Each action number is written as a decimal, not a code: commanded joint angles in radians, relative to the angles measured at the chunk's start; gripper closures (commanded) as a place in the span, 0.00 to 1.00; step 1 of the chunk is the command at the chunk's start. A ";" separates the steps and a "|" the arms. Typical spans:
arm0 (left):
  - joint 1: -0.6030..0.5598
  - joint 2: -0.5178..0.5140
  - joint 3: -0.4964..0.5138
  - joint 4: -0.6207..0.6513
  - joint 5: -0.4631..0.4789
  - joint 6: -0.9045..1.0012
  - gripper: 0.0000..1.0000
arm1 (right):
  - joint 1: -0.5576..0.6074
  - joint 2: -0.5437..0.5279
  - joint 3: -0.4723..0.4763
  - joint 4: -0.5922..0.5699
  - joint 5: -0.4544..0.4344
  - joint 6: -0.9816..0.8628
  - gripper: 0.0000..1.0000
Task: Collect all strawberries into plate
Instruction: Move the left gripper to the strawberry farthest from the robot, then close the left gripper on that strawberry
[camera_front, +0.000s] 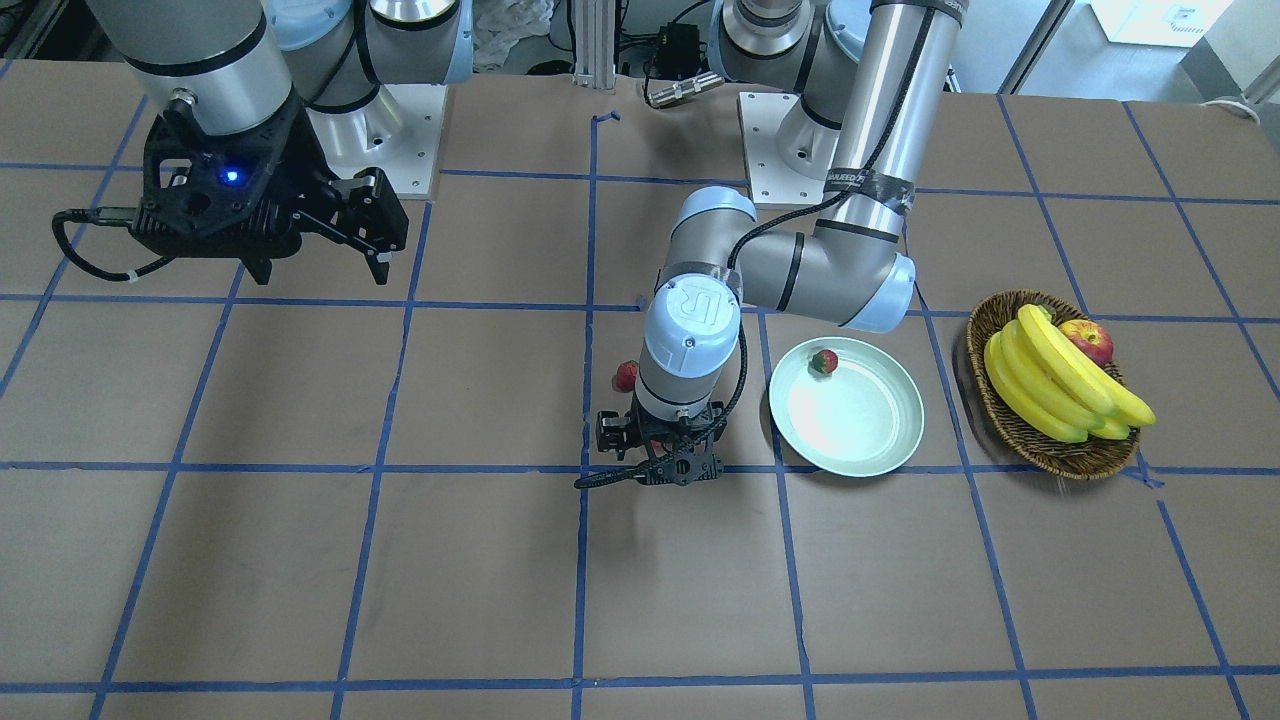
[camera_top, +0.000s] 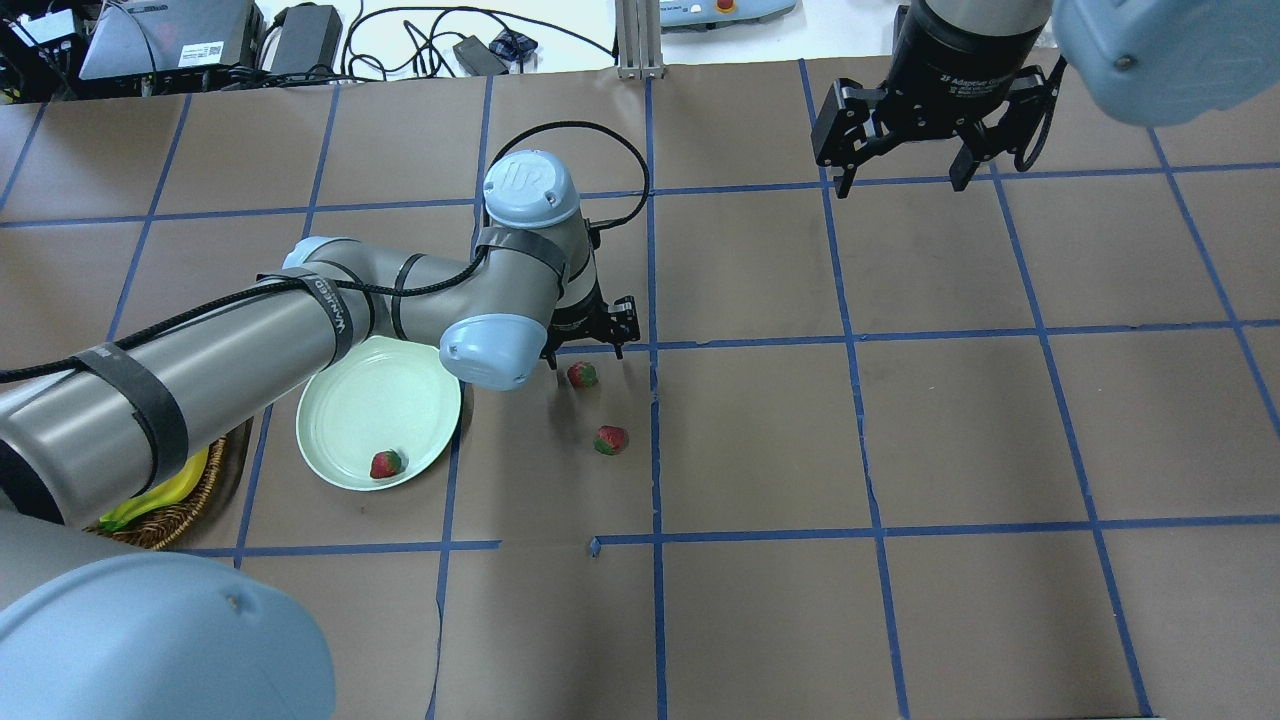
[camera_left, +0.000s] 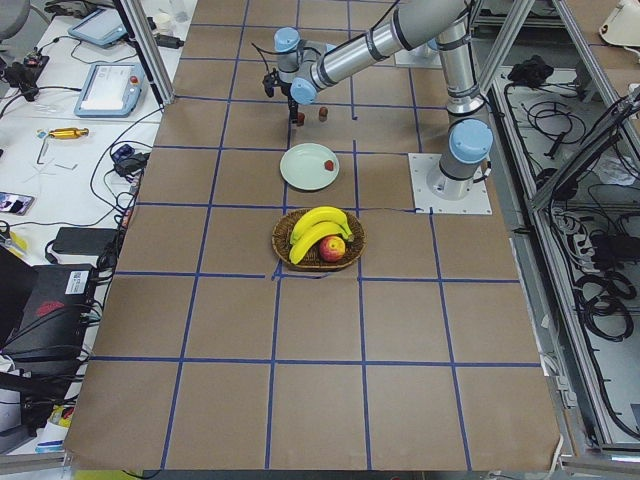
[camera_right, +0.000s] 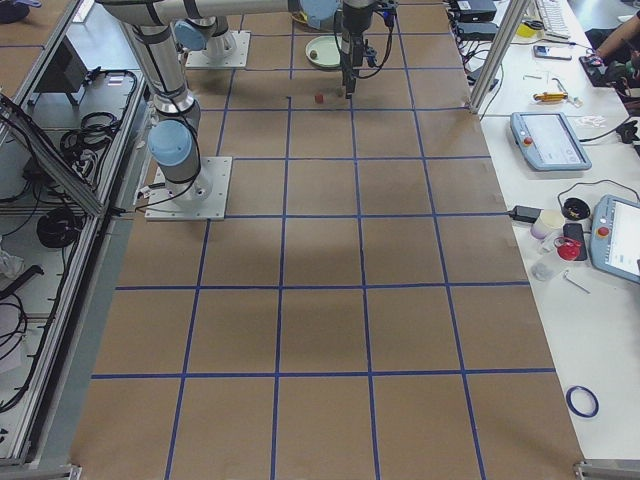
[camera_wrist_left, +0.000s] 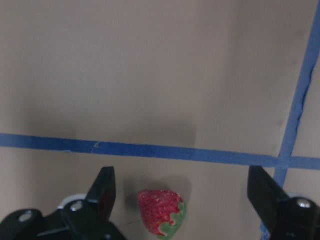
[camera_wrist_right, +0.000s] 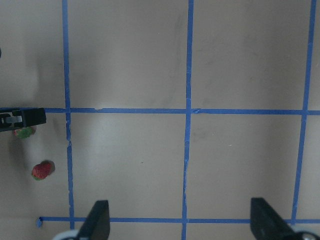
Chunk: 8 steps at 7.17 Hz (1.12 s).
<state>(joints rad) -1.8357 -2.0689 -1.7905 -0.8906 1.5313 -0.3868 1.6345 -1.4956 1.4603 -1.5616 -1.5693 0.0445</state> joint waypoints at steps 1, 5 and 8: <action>0.000 0.001 -0.015 -0.008 0.004 -0.001 0.41 | -0.001 0.000 0.000 0.001 0.000 0.000 0.00; 0.004 0.044 -0.003 -0.083 0.065 0.003 0.80 | -0.001 0.000 -0.002 0.005 -0.001 0.000 0.00; 0.164 0.157 -0.018 -0.272 0.186 0.261 0.79 | -0.001 0.002 -0.002 0.005 -0.001 0.000 0.00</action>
<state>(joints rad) -1.7497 -1.9603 -1.7921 -1.0905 1.6785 -0.2527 1.6337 -1.4948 1.4589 -1.5570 -1.5697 0.0445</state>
